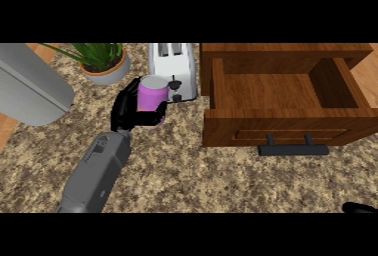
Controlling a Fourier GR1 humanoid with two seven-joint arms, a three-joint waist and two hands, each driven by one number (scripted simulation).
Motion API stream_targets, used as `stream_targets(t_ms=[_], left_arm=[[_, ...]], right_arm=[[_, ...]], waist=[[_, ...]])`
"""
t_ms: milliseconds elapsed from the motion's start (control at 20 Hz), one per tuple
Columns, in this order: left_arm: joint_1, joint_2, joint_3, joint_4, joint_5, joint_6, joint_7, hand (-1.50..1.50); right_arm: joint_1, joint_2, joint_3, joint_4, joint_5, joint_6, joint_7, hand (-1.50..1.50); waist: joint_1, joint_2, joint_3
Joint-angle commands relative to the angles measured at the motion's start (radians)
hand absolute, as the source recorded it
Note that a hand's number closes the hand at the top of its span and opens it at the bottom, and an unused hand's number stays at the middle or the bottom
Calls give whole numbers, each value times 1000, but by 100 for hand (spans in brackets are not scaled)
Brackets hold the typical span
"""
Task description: Pick up the can, place it into the drawer and close the drawer
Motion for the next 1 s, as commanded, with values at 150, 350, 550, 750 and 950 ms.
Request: stream_targets(t_ms=[150, 350, 550, 750, 950], left_arm=[[-80, -52, -90, -122, -33, 81, 154, 150], [-211, -37, -56, -175, -20, 89, 290, 150], [-290, -54, -110, -252, -12, 193, 419, 150], [-430, -43, -73, -226, -40, 192, 536, 150], [-528, -55, -124, -226, -40, 266, 636, 150]], right_arm=[[-16, -24, -25, 18, -6, 9, -3, -150], [16, 5, -12, 36, -4, 13, -31, -150], [-47, -41, -35, 31, -12, 1, 20, -150], [6, 33, 39, 22, 77, -11, -52, -150], [-46, -12, -13, 72, 29, -7, -35, -150]], waist=[[2, -1, 0], [-6, -3, 1], [-1, -2, 0], [-3, 2, 0], [-4, 1, 1]])
